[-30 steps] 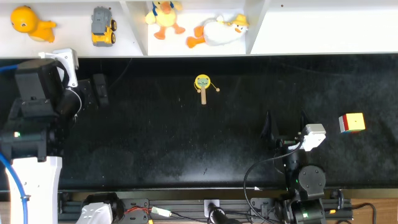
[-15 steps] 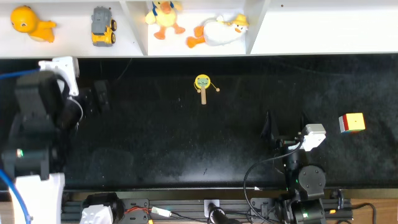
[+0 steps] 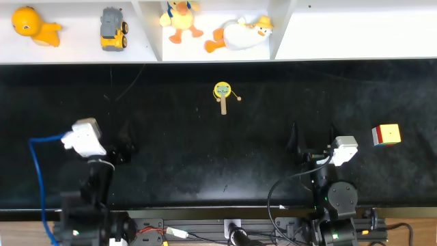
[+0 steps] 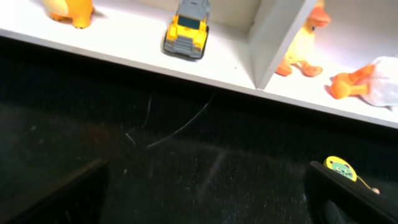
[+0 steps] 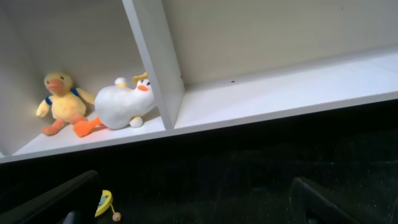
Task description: Store Toys
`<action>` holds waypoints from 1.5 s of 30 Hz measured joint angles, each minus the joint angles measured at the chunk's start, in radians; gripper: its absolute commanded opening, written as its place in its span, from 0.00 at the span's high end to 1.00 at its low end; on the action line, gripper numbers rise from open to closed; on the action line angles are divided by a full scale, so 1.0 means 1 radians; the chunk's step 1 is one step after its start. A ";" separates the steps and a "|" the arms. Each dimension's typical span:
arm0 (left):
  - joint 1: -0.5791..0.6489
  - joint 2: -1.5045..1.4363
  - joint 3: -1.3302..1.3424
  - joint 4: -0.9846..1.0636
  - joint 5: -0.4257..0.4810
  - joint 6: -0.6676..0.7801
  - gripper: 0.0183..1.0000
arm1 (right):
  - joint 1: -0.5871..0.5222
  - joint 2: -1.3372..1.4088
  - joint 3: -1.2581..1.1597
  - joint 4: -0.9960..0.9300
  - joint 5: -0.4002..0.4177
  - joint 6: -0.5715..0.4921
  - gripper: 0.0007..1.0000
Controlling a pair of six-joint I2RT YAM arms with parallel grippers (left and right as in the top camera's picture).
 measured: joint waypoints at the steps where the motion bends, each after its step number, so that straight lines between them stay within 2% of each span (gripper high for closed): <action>1: 0.000 -0.032 -0.031 0.018 0.000 -0.005 0.00 | 0.000 0.000 0.000 0.000 0.000 0.000 0.00; 13: -0.018 -0.265 -0.258 0.183 -0.027 -0.014 0.00 | 0.000 0.000 0.000 0.000 0.000 0.000 0.00; 23: -0.052 -0.269 -0.268 0.191 -0.083 -0.014 0.00 | 0.000 0.000 0.000 0.000 0.000 0.000 0.00; 45: -0.052 -0.269 -0.268 0.190 -0.083 -0.006 0.00 | 0.000 0.000 0.000 -0.001 0.000 0.000 0.01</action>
